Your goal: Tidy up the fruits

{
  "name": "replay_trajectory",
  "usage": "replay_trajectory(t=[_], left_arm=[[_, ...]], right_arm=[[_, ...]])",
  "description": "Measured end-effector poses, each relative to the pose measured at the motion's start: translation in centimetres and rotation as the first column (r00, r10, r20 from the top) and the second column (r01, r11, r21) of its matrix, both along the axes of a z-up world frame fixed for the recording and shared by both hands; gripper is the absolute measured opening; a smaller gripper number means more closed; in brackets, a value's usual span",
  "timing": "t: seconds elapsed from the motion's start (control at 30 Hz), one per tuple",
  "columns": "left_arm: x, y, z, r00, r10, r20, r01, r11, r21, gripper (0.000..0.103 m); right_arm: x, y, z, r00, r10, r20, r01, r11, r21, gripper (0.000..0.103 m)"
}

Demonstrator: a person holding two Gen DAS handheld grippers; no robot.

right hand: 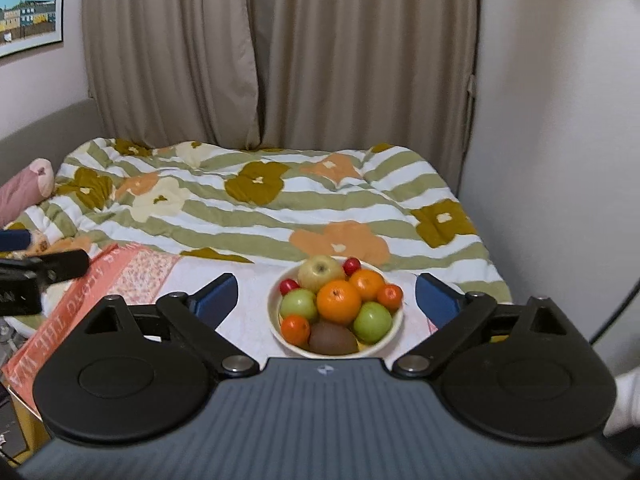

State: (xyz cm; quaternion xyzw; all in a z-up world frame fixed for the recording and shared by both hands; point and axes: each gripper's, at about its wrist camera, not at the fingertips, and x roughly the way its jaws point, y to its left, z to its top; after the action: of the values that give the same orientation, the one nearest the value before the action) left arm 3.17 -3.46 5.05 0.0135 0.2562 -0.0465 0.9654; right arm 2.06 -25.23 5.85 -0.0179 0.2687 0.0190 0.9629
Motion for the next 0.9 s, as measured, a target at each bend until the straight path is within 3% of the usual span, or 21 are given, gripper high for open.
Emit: replay_trajectory(t=[0.27,0.9], left_arm=[[-2.1,0.4,-0.6,1.0,0.002,-0.02,-0.002,1.0,0.01,0.103],[-2.9,0.3,-1.1,0.999,0.013,-0.035,-0.012,1.0,0.021,0.103]], right_arm=[[-2.5,0.3,-0.9,0.997,-0.05,-0.054,0.051,0.999,0.001,0.103],[-3.1,0.1,-1.6,0.994,-0.062,-0.087,0.062,0.998,-0.003,0.103]])
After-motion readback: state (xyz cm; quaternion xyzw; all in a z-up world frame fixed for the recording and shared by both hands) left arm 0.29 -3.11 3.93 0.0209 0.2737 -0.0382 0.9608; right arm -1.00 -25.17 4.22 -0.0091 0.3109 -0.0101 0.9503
